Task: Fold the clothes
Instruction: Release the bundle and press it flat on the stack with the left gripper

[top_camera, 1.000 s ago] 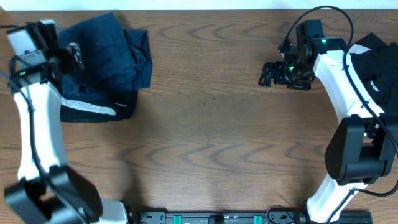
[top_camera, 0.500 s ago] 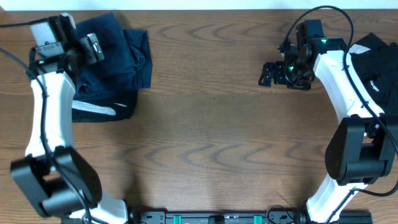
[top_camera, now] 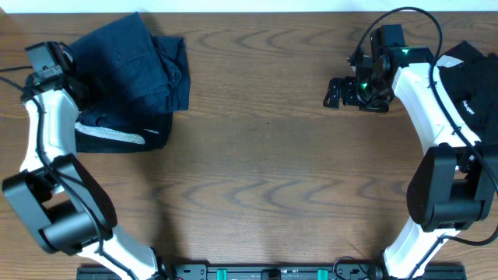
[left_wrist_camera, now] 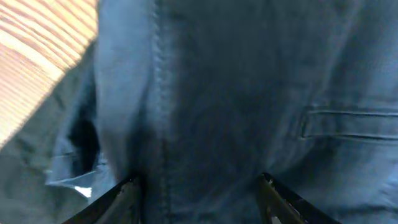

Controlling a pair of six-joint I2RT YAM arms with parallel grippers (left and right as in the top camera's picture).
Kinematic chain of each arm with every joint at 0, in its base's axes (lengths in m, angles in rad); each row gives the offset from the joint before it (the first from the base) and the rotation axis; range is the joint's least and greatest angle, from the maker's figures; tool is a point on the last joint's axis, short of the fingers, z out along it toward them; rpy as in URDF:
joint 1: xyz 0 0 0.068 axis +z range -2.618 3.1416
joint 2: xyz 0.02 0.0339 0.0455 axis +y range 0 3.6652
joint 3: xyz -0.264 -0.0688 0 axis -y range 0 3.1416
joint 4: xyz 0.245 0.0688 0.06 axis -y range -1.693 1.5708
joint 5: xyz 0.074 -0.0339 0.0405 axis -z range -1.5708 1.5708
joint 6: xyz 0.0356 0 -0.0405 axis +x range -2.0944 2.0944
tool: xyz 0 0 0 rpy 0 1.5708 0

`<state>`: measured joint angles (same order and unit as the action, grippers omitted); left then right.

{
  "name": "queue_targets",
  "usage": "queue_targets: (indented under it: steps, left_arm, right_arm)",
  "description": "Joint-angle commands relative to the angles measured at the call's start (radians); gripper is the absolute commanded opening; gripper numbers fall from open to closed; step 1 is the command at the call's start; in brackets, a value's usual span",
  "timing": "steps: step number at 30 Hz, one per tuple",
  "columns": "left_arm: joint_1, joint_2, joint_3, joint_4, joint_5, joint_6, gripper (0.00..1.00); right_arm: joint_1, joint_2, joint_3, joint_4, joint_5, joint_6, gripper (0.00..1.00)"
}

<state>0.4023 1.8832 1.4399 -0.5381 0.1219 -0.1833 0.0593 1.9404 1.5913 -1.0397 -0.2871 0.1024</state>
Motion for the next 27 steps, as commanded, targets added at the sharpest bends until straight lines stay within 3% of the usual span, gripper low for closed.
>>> queue_targets:
  steps: [1,9,19,22,27]
  left_arm:
    - [-0.002,0.077,-0.023,0.002,0.005,0.003,0.59]
    - [-0.002,0.117,-0.021,0.006,0.004,0.003,0.60]
    - [-0.003,-0.153,0.007,0.006,0.006,0.002,0.61]
    - [-0.004,-0.241,0.007,-0.005,0.015,0.001,0.68]
    - [-0.006,-0.305,0.007,-0.010,0.157,0.002,0.70]
  right_arm:
    - [-0.004,0.001,0.007,0.000,0.003,0.008,0.99]
    - [-0.004,0.001,0.007,0.000,0.003,0.008,0.99]
    - [-0.004,0.001,0.007,-0.001,0.003,0.008,0.99]
    - [-0.004,0.001,0.007,0.000,0.003,0.008,0.99]
    - [-0.004,0.001,0.008,-0.001,0.003,0.008,0.99]
